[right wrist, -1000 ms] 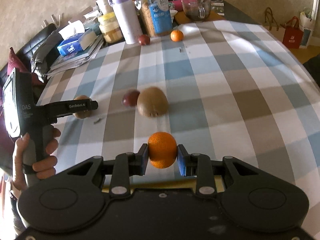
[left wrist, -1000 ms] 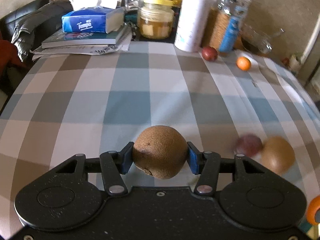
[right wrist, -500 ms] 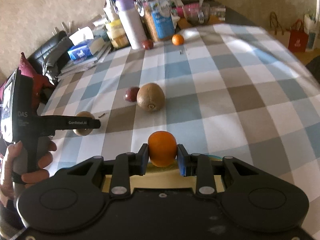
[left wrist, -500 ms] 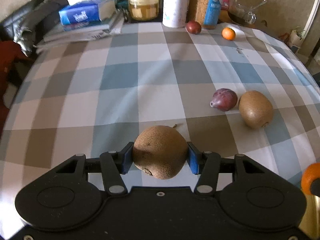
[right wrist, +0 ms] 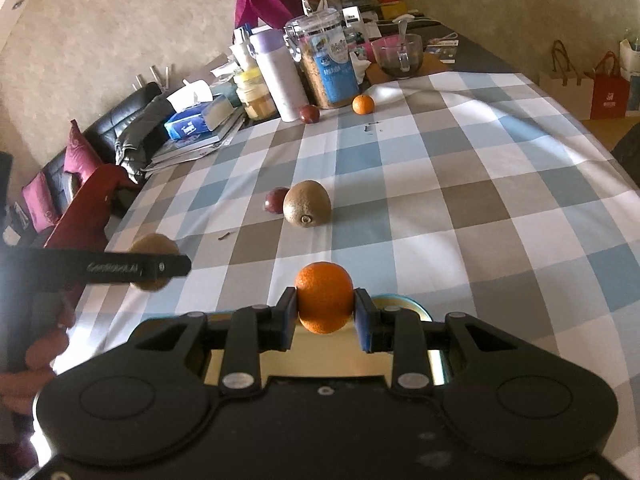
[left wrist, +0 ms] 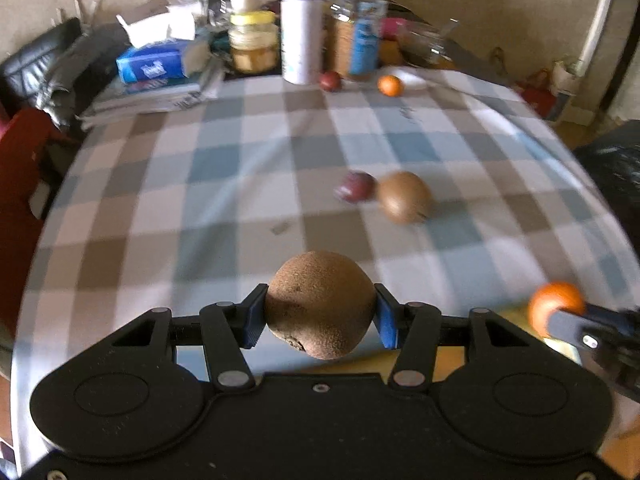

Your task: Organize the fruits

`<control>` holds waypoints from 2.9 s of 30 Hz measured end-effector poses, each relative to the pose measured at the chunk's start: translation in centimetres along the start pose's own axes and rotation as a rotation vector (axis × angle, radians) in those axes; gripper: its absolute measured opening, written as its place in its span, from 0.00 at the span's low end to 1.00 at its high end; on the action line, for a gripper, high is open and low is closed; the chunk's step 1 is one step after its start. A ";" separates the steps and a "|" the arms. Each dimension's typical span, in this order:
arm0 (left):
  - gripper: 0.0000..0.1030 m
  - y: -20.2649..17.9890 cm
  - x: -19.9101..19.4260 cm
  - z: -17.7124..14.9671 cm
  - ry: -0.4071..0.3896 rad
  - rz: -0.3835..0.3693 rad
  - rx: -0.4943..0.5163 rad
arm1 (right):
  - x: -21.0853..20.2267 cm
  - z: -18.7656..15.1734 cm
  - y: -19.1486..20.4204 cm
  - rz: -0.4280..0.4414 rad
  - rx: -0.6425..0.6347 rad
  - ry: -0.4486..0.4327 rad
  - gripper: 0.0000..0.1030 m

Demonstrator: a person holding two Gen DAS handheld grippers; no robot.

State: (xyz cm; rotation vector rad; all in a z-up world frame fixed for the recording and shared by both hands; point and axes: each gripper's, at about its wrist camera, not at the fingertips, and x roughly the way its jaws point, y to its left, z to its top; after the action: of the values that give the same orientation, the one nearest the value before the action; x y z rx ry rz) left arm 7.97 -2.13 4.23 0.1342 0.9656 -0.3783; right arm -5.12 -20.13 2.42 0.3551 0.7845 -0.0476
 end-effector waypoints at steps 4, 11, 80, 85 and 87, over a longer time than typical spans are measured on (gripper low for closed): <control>0.57 -1.7 -1.8 -1.9 0.020 -0.061 0.004 | -1.7 -1.1 -0.4 0.015 -0.009 0.006 0.30; 0.57 -4.7 -3.8 -5.5 0.044 -0.107 0.042 | -4.6 -3.0 -1.1 0.048 -0.036 0.042 0.30; 0.60 -6.5 -1.8 -8.9 0.109 -0.014 -0.030 | -2.9 -2.9 -2.2 0.055 0.008 0.153 0.32; 0.60 -6.6 -1.9 -8.3 0.107 0.021 -0.037 | -2.8 -2.4 -2.4 0.044 -0.004 0.153 0.32; 0.60 -6.6 -1.9 -8.0 0.103 0.039 -0.038 | -2.7 -2.1 -2.5 0.044 -0.006 0.152 0.32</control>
State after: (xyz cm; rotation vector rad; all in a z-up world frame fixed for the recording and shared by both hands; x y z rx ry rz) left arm -1.63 -5.55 1.61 0.1389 1.0695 -0.3197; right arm -8.89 -22.02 2.26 0.3731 0.9261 0.0238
